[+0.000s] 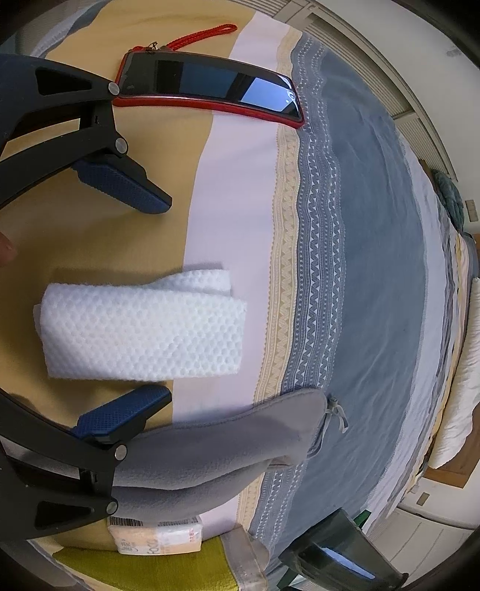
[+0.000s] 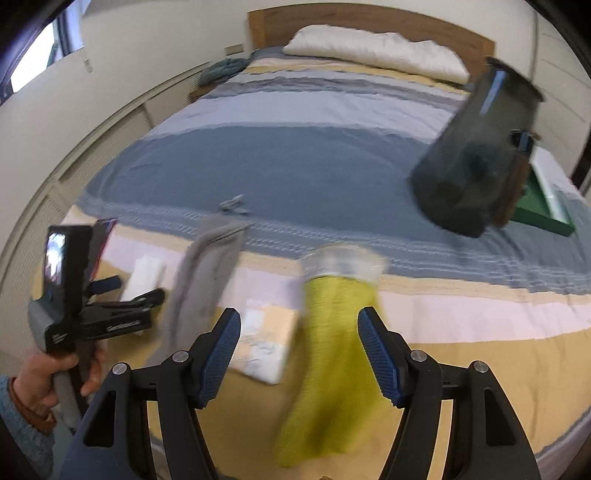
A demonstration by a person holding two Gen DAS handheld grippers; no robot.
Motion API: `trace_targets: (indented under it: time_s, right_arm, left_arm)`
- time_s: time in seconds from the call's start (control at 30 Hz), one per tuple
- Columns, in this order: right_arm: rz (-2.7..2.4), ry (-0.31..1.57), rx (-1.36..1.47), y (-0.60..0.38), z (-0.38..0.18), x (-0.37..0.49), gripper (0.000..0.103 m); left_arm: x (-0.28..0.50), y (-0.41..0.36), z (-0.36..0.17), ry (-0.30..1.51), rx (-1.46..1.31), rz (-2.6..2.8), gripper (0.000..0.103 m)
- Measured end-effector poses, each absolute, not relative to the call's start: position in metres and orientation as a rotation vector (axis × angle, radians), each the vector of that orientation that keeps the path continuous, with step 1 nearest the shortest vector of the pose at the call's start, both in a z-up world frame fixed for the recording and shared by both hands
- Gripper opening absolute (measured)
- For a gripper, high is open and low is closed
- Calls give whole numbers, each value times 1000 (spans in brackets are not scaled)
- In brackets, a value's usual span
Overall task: Organize soft objects
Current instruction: 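Grasp the white cloth with the left tool while the right tool grasps the Face tissue pack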
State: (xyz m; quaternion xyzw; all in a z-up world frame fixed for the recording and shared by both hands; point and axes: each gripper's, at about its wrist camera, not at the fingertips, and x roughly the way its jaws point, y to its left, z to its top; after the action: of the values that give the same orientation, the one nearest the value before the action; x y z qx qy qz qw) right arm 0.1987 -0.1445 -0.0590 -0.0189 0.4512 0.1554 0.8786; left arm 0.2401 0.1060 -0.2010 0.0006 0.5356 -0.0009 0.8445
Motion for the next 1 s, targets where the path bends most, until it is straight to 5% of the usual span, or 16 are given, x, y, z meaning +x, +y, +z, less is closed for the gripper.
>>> trace_targets:
  time_s: [1.0]
  right_arm:
    - [246,1197,4,-100,-156,255,65]
  left_arm:
    - [246,97,-207,1158,50,21,91]
